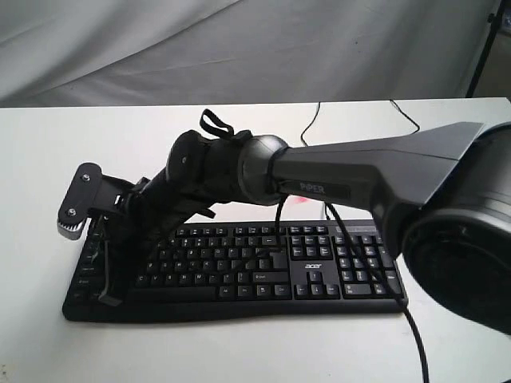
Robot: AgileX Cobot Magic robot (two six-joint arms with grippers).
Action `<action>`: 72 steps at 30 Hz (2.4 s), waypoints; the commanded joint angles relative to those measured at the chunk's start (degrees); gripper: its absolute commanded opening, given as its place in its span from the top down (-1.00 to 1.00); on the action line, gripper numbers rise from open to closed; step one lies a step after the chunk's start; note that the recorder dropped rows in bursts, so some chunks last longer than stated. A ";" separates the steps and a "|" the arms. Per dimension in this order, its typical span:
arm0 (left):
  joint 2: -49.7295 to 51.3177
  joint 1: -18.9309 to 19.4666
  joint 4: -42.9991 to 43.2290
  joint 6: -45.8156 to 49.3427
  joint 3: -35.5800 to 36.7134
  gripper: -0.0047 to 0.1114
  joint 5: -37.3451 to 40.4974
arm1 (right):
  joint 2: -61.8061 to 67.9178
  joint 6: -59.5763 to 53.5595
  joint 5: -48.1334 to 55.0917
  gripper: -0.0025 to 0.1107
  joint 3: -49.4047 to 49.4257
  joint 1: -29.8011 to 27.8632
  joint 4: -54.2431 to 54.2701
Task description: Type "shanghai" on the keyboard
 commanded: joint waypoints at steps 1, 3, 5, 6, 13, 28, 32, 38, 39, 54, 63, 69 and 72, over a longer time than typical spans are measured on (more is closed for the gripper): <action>0.18 -0.22 -0.03 -0.16 0.29 0.91 -0.16 | 0.41 0.02 -1.35 0.96 -0.40 0.12 0.05; 0.18 -0.22 -0.03 -0.16 0.29 0.91 -0.16 | 0.41 0.02 -1.46 0.96 -0.40 0.12 0.05; 0.18 -0.22 -0.03 -0.16 0.29 0.91 -0.16 | 0.41 -0.19 -1.86 0.96 -0.40 0.12 0.05; 0.18 -0.22 -0.03 -0.16 0.29 0.91 -0.16 | 0.41 -0.19 -1.95 0.96 -0.40 0.12 0.15; 0.18 -0.22 -0.03 -0.16 0.29 0.91 -0.16 | 0.53 -1.03 -4.21 0.96 -0.40 0.71 1.70; 0.18 -0.22 -0.03 -0.16 0.29 0.91 -0.16 | 2.15 -1.36 -5.47 0.96 -0.40 0.82 1.70; 0.18 -0.22 -0.03 -0.16 0.29 0.91 -0.16 | 1.75 -1.40 -4.66 0.96 -0.40 0.82 1.70; 0.18 -0.22 -0.03 -0.16 0.29 0.91 -0.16 | 1.56 -1.95 -4.17 0.96 -0.40 0.82 1.70; 0.18 -0.22 -0.03 -0.16 0.29 0.91 -0.16 | 1.56 -2.37 -3.94 0.96 -0.40 0.82 1.70; 0.18 -0.22 -0.03 -0.16 0.29 0.91 -0.16 | 1.99 -2.90 -3.01 0.96 -0.40 0.70 1.70; 0.18 -0.22 -0.03 -0.16 0.29 0.91 -0.16 | 1.63 -2.73 -2.42 0.96 -0.40 0.61 0.84; 0.18 -0.22 -0.03 -0.16 0.29 0.91 -0.16 | -0.36 -2.73 -1.66 0.96 -0.40 0.57 0.19; 0.18 -0.22 -0.03 -0.16 0.29 0.91 -0.16 | -0.63 -2.64 -1.57 0.96 -0.40 0.57 0.19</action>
